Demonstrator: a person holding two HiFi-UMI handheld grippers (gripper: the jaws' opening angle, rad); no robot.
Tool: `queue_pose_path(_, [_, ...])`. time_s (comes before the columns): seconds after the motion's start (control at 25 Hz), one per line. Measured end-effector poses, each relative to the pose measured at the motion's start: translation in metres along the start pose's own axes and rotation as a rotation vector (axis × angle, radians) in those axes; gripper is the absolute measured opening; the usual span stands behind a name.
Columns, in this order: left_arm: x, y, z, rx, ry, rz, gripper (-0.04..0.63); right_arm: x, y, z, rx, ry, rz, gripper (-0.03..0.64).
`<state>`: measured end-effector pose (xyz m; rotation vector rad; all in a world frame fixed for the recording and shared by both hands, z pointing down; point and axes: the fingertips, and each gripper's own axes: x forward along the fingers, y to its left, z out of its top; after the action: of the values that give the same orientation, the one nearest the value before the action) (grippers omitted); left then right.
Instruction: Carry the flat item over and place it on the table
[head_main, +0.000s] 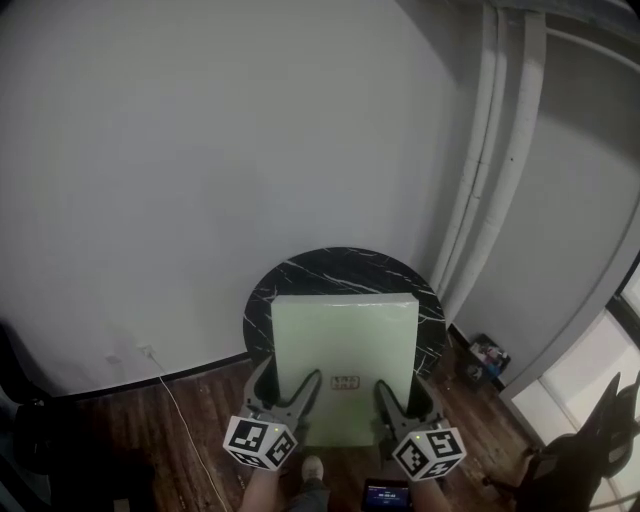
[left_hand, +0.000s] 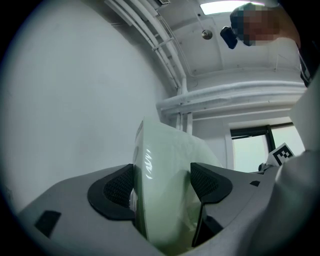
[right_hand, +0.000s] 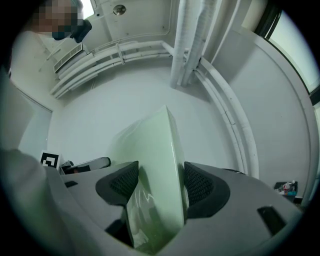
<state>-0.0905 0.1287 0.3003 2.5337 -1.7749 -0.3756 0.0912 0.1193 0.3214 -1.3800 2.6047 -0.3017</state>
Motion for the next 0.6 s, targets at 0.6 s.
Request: queue_pose_path(0.6, [0.169, 0.121, -0.002, -0.019, 0.041, -0.064, 0.353, 0.187, -0.056, 0.010, 0.026, -0.002, -0.079, 0.240])
